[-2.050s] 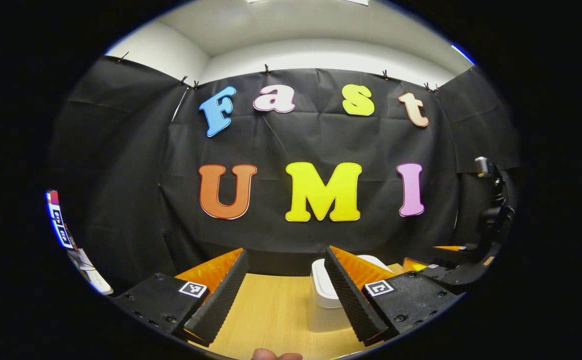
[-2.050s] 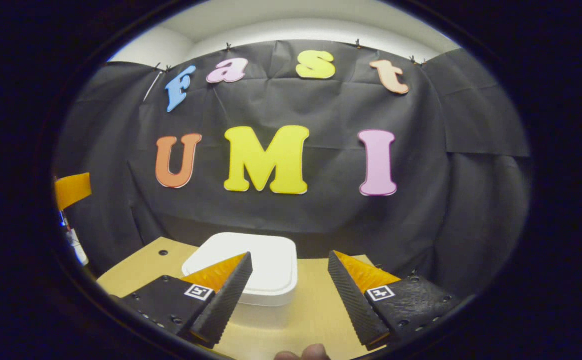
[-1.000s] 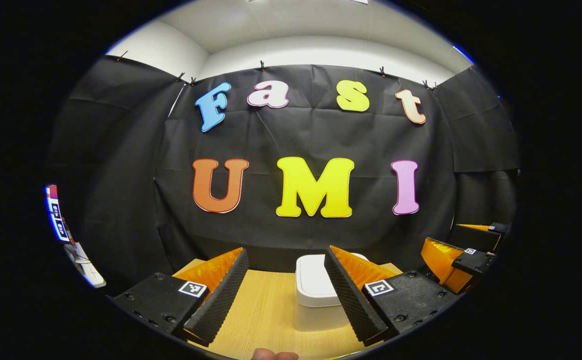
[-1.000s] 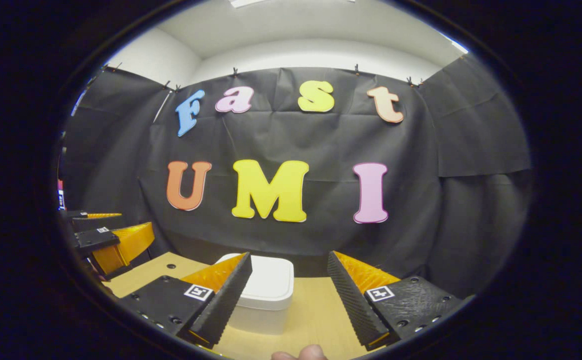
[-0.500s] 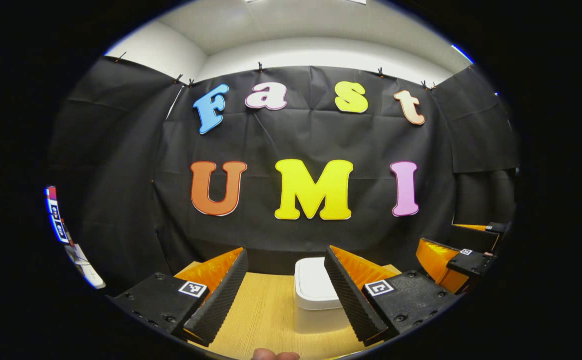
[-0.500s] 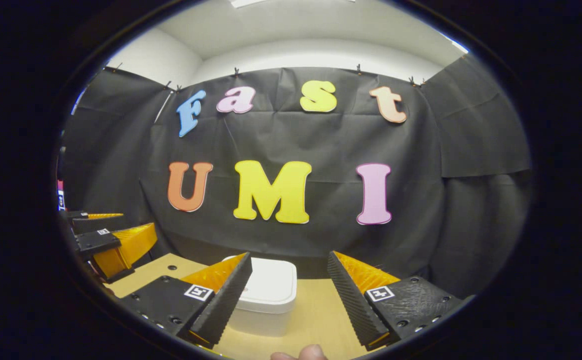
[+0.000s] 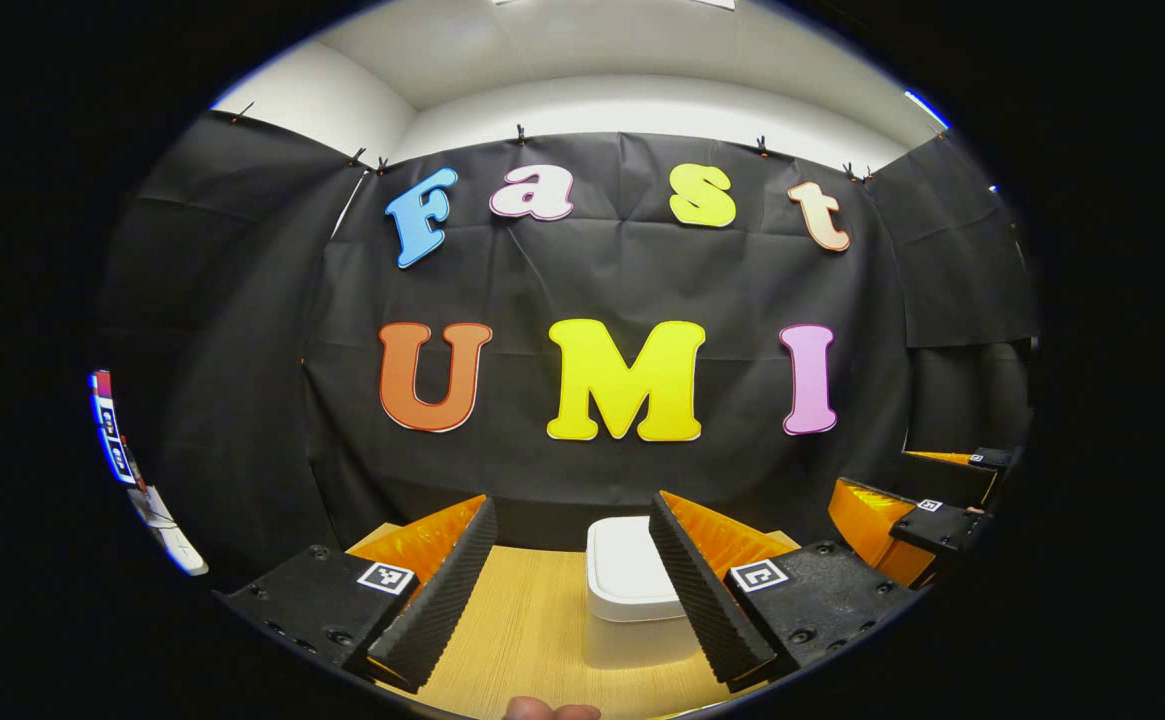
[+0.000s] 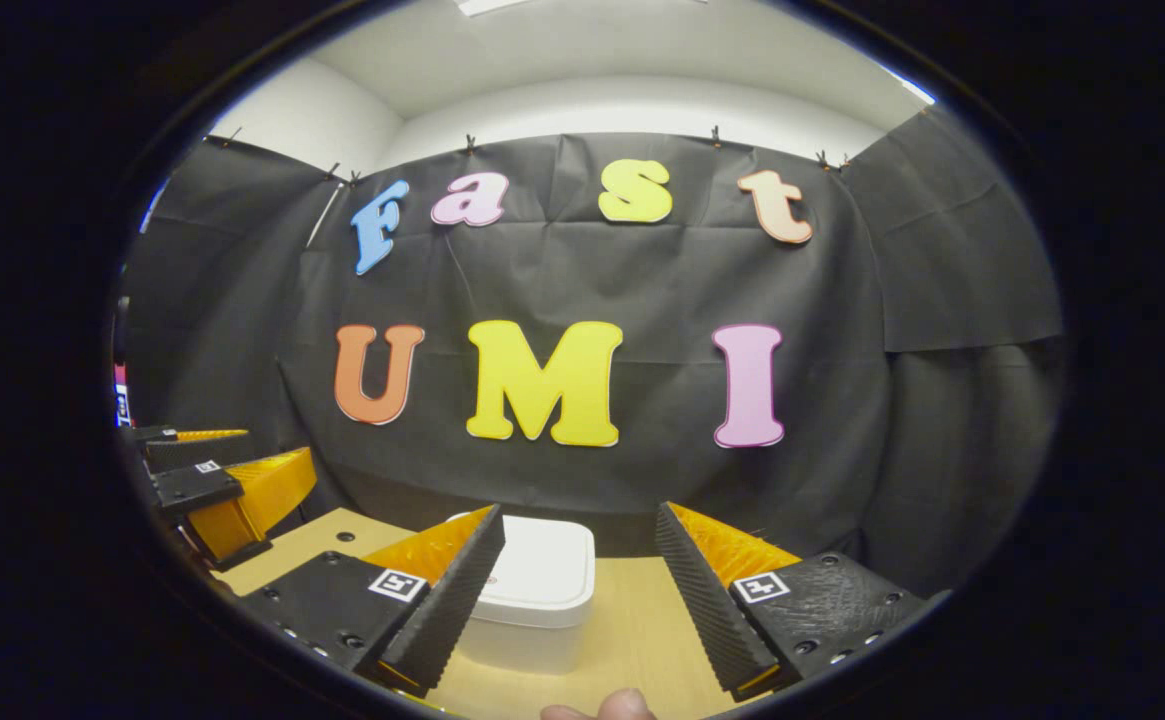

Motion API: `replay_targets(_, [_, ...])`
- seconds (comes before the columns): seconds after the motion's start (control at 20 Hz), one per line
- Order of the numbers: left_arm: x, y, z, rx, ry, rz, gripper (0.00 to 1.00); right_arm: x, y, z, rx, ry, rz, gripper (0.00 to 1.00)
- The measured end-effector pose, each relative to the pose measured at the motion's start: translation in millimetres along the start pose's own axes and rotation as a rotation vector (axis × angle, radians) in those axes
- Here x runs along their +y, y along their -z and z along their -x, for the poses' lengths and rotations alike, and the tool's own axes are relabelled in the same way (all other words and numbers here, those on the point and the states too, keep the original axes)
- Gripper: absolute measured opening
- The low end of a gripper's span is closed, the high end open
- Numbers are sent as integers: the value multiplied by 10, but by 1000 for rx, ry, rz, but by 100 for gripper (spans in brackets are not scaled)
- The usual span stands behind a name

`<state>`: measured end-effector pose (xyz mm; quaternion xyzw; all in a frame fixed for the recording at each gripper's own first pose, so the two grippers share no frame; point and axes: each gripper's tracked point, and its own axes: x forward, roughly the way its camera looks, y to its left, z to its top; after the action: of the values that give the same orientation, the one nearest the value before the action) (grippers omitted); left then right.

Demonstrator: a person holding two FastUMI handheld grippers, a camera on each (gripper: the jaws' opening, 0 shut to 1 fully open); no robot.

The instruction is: Press the lid of the desktop garbage bin to open it, pick up the crumpled paper on the desktop and throw it into the bin, then pick up the pop can on the desktop and drop it into the bin, and finally close the garbage bin lid.

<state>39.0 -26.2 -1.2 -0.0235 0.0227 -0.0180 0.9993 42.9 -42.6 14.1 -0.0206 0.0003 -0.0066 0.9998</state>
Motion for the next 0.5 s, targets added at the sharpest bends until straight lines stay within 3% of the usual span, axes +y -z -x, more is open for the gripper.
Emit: replay_targets(0.5, [-30,7,-21,4,0,8,98,-74,-8,-37,-3,13,-5,98])
